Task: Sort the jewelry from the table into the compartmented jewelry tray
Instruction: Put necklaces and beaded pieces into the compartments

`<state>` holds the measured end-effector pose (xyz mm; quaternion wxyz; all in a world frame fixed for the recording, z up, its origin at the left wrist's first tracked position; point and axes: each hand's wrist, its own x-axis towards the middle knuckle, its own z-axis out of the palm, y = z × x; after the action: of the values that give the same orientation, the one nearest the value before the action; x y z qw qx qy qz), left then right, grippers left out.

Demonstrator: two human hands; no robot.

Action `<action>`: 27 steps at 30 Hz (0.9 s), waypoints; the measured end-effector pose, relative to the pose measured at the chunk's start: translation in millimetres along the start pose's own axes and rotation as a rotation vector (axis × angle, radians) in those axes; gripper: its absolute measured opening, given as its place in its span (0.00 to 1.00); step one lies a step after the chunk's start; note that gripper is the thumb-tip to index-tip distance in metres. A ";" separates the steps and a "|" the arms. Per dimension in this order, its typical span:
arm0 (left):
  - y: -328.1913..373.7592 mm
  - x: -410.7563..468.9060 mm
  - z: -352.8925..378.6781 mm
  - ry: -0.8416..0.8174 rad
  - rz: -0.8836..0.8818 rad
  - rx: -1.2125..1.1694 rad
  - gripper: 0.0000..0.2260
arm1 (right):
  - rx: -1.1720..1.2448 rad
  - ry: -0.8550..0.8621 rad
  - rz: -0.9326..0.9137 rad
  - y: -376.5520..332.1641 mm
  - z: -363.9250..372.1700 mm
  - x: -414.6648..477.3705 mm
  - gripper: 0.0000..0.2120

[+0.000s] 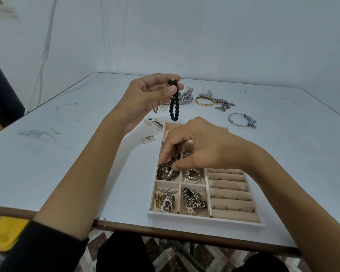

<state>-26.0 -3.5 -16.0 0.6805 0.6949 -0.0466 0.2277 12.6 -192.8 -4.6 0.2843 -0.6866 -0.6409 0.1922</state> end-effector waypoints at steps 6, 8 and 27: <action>-0.3 -0.3 0.0 -0.007 -0.001 0.015 0.11 | -0.001 -0.014 -0.020 -0.4 5.3 1.6 0.11; -0.1 -0.2 0.5 -0.003 -0.001 0.011 0.12 | -0.006 -0.042 -0.027 -0.5 7.1 2.1 0.12; -2.0 -0.3 -1.8 -0.013 -0.001 0.006 0.11 | 0.026 0.017 -0.026 3.4 5.4 3.5 0.20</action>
<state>-26.0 -1.7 -18.0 0.6782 0.6985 -0.0502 0.2230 12.2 -188.5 -10.6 0.3010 -0.6761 -0.6448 0.1911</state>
